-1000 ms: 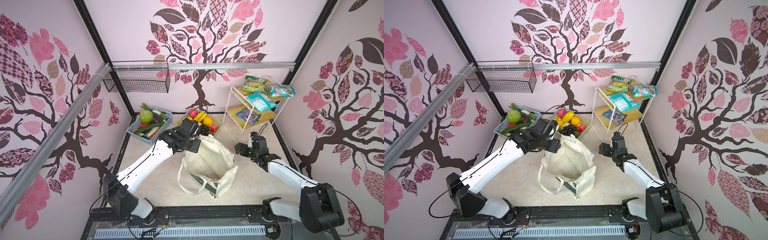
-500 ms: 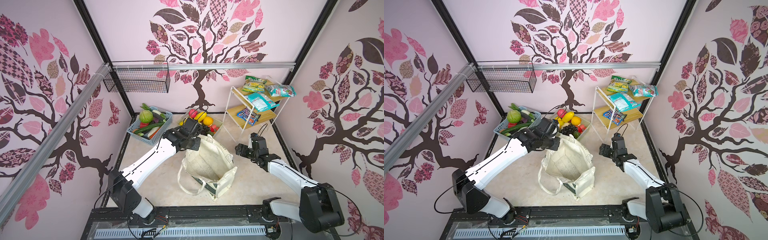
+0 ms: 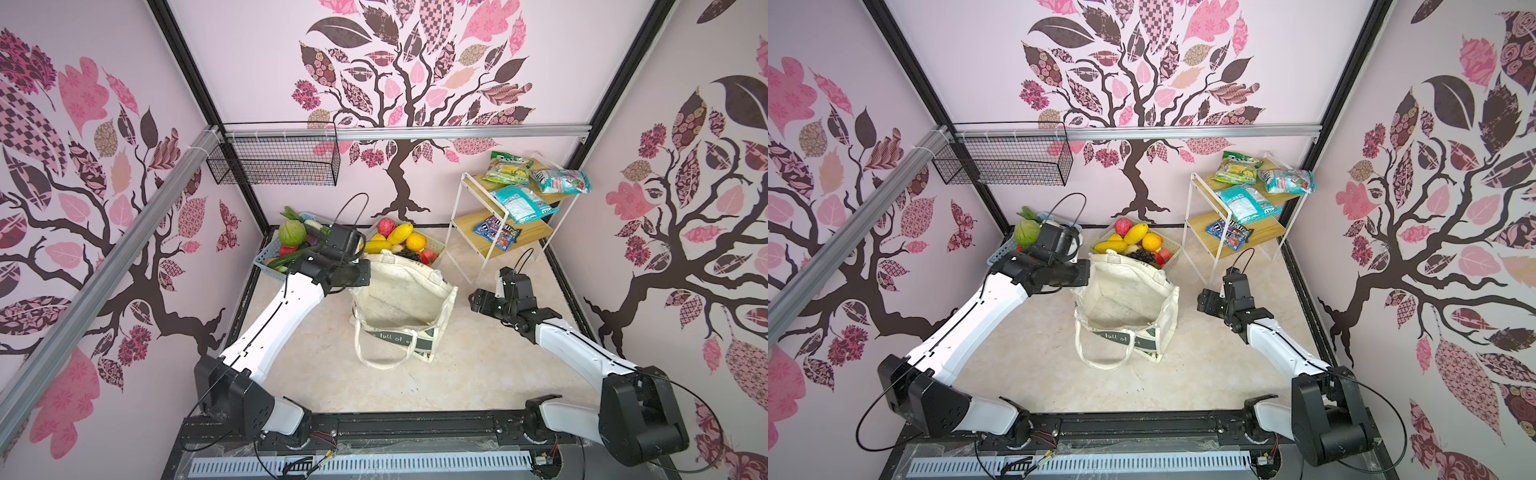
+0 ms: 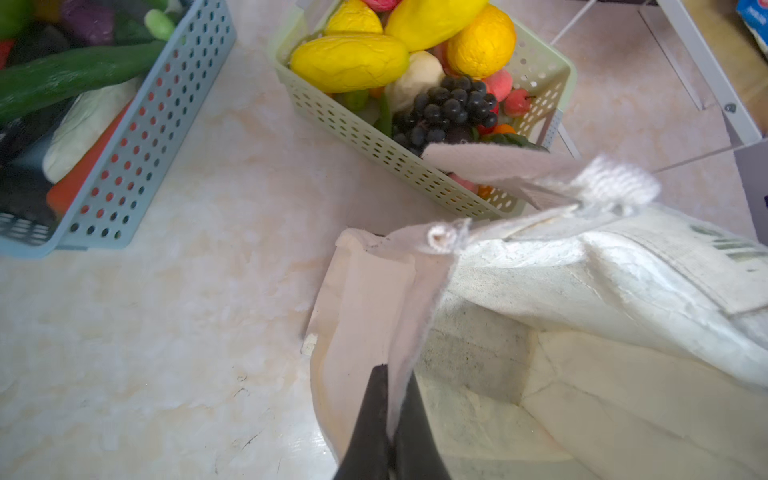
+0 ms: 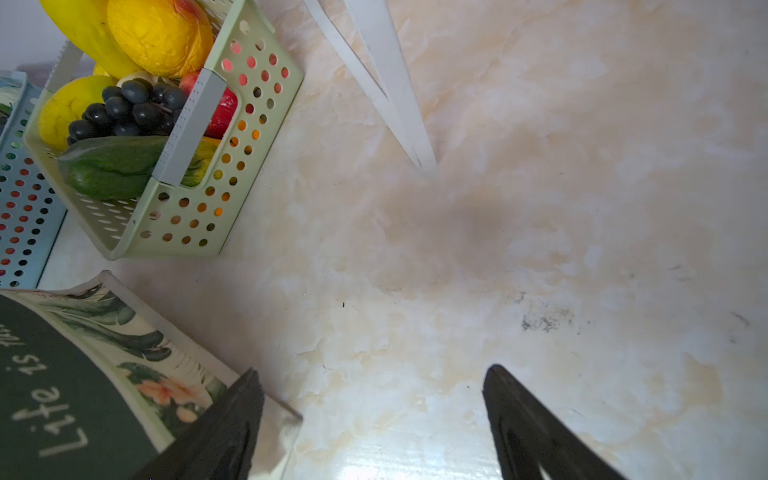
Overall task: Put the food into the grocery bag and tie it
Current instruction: 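Drag the tote bag with the left gripper while the right gripper reaches the basket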
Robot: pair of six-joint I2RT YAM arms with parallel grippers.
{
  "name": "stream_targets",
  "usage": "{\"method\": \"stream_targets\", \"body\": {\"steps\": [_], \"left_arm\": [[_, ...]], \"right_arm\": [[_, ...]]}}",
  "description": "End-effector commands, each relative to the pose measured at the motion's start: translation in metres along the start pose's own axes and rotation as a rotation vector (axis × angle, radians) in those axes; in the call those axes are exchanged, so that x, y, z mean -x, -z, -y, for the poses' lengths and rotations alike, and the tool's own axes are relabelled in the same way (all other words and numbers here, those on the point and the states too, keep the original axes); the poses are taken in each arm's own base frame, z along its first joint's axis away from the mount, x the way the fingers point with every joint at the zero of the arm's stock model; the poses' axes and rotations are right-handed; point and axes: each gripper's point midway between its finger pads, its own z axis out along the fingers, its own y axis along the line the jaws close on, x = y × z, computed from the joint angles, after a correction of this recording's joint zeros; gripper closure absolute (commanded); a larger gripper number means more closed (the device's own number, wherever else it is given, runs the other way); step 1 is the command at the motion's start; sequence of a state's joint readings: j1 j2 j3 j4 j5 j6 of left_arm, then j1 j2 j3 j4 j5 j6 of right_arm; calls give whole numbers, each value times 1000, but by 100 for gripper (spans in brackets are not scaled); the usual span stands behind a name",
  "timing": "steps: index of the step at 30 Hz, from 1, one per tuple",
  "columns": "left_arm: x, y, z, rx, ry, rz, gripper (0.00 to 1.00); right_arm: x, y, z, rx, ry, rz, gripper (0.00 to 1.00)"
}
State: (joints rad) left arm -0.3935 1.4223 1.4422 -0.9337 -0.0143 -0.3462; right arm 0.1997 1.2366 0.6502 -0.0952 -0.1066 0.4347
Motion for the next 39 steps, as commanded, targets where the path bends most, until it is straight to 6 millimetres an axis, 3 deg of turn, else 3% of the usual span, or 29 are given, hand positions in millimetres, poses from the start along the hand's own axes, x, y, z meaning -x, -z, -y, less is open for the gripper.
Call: {"method": "stream_targets", "body": {"steps": [1,10,13,16,23,26,35,39], "left_arm": [[0,7,-29,11,66,13,100],[3,8,-95,113,192,29,100],[8,11,-121,176,233,52,100],[13,11,-133,234,234,59,100],[25,3,-157,363,271,85,100],[31,1,-160,377,277,95,100],[30,-3,-158,358,273,90,100],[28,-1,-155,340,280,90,100]], "right_arm": [[14,12,-21,55,25,28,14],[9,13,-80,151,139,25,15],[4,8,-100,178,179,19,15],[1,-1,-116,206,217,20,17],[-4,-21,-161,299,412,58,36],[-6,-34,-172,269,482,37,46],[-4,-61,-202,243,615,51,58],[-2,-82,-201,187,659,30,60]]}}
